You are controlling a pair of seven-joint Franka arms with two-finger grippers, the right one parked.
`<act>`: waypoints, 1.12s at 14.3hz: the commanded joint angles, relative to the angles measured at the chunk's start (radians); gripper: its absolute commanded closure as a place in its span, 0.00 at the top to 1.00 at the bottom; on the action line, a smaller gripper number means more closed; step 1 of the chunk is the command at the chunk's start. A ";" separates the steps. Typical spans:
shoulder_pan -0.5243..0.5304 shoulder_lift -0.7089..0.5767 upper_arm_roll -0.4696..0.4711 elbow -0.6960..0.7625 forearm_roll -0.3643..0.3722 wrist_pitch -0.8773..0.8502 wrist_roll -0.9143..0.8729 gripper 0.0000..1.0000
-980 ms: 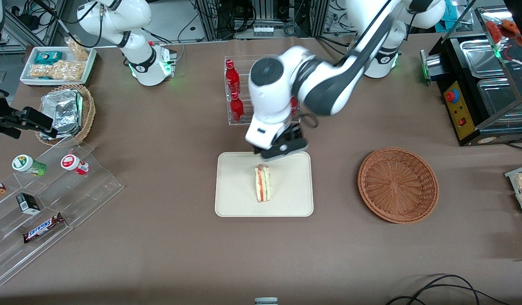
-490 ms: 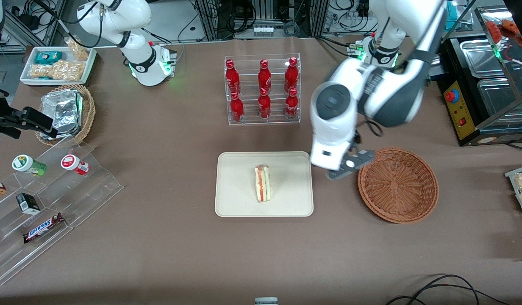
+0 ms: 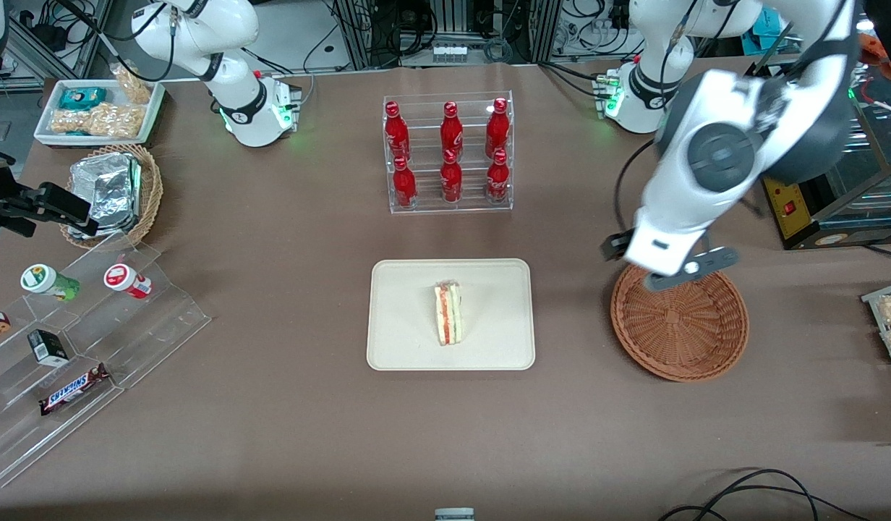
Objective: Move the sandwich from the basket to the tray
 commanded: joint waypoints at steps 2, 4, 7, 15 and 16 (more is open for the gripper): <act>0.081 -0.127 0.048 -0.070 -0.053 -0.026 0.261 1.00; 0.084 -0.172 0.082 -0.068 -0.052 -0.043 0.434 1.00; 0.084 -0.183 0.139 -0.016 -0.047 -0.042 0.616 1.00; 0.079 -0.115 0.168 0.089 -0.058 -0.031 0.591 1.00; 0.081 -0.106 0.168 0.106 -0.079 -0.037 0.590 1.00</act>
